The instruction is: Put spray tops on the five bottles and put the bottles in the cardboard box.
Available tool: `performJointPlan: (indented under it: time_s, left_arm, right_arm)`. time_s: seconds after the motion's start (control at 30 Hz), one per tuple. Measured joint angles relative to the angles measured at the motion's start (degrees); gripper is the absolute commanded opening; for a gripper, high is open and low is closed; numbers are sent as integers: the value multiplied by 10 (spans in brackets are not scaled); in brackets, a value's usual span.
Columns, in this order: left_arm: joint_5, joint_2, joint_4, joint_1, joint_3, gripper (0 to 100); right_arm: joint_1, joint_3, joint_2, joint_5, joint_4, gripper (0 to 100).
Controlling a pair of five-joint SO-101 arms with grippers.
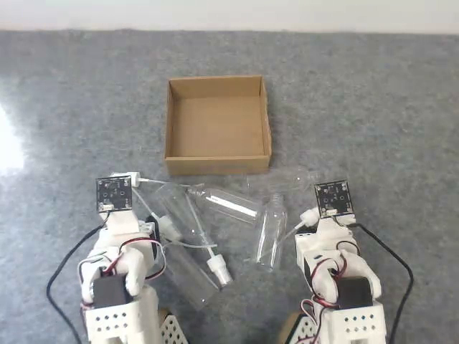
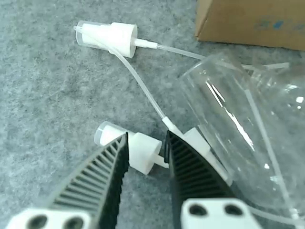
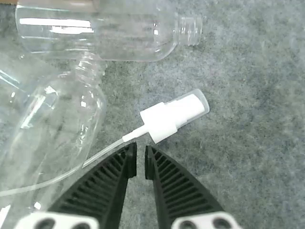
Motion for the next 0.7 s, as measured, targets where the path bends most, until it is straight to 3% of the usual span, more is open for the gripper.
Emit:
performJointPlan:
  time_s: [0.23,0.7]
  left_arm:
    - [-91,0,0,0,0,118]
    - [-102,0,-21,0,0,119]
  right_arm:
    - [0,0,0,0,0,6]
    - [0,0,0,0,0,6]
